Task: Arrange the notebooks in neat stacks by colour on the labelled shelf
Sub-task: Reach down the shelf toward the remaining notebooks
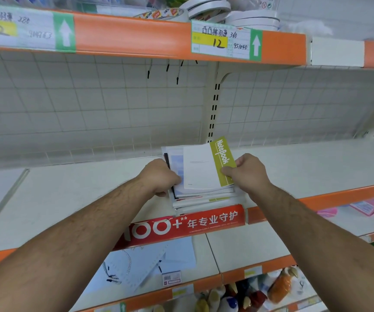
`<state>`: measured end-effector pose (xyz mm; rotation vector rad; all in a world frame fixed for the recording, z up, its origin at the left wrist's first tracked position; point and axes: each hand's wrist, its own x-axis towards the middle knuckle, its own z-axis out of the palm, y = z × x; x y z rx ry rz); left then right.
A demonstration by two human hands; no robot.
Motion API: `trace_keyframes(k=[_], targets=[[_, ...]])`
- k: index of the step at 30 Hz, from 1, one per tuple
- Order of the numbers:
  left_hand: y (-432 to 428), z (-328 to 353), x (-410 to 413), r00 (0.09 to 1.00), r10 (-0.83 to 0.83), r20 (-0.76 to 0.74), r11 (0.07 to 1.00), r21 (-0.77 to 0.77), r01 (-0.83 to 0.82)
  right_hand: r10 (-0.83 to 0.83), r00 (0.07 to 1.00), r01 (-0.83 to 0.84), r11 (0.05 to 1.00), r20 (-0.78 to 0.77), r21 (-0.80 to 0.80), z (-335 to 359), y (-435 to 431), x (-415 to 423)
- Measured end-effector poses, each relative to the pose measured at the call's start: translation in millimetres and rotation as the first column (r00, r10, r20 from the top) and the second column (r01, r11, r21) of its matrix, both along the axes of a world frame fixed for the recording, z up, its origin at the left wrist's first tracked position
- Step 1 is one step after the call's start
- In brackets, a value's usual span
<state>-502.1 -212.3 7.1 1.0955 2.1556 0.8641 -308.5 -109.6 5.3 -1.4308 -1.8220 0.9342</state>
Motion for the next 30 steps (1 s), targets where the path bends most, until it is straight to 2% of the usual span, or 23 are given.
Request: trace_keyframes(k=[8,13,20,30], targets=[[-5,-1,-5,0.989,0.069,0.133,0.997,-0.03,-0.066,0.078,0.997,-0.078,0.995,-0.013,-0.055,0,-5,-1],[-10,-2,-10,0.981,0.104,0.161,0.994,-0.035,-0.1,0.085,0.992,-0.096,0.987,-0.088,-0.128,-2,-8,-6],[-17,0,-13,0.965,0.097,0.245,0.995,-0.057,-0.085,-0.009,0.999,0.022,0.969,0.054,-0.246,0,-11,-3],[-32,2,-9,0.927,0.04,0.373,0.999,-0.031,-0.03,0.003,0.996,0.025,0.955,0.092,-0.295,10,-43,-4]])
